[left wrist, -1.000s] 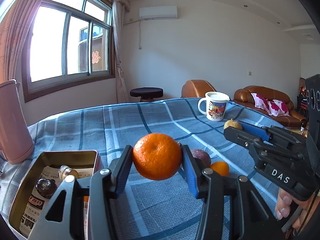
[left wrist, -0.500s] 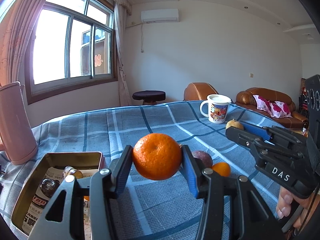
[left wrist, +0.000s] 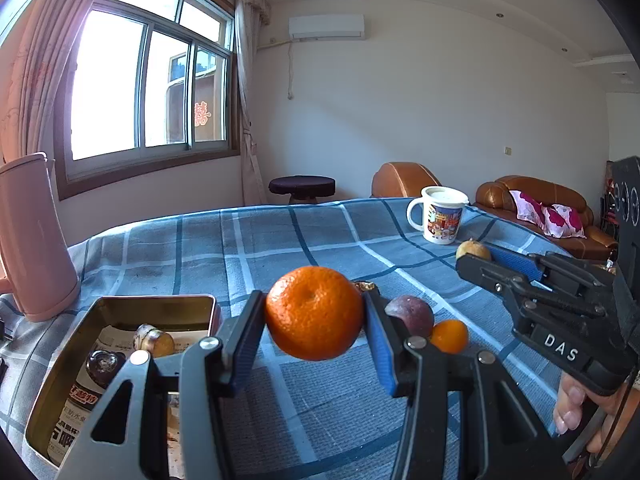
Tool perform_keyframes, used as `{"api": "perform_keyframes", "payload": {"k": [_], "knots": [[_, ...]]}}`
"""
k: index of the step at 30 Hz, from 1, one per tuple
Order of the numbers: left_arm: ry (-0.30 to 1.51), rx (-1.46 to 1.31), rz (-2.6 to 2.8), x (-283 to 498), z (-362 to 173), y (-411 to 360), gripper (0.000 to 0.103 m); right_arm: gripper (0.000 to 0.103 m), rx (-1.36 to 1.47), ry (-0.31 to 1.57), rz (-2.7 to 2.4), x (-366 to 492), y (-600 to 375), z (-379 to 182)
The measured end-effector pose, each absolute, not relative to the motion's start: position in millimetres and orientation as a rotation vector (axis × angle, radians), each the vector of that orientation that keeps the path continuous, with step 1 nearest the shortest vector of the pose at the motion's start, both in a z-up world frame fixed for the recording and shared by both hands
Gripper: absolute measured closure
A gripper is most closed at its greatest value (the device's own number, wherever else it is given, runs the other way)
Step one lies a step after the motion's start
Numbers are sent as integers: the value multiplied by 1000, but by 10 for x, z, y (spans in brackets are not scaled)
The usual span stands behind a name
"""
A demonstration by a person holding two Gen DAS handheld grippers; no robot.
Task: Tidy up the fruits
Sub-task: 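Lift the orange and the pear off the table with both grippers, then carry the orange and the pear over the tin box with both grippers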
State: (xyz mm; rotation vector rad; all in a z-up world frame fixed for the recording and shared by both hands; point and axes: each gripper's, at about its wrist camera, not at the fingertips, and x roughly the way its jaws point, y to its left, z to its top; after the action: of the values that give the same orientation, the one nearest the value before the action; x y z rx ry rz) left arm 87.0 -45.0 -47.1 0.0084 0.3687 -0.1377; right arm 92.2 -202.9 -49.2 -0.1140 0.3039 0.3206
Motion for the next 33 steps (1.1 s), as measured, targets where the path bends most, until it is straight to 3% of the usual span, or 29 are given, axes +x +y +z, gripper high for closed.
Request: {"api": "perform_keyframes", "payload": {"k": [33], "knots": [[386,-53,-51,815,-498,44,52,75,-208,321,431,955,-1343,-546]]}}
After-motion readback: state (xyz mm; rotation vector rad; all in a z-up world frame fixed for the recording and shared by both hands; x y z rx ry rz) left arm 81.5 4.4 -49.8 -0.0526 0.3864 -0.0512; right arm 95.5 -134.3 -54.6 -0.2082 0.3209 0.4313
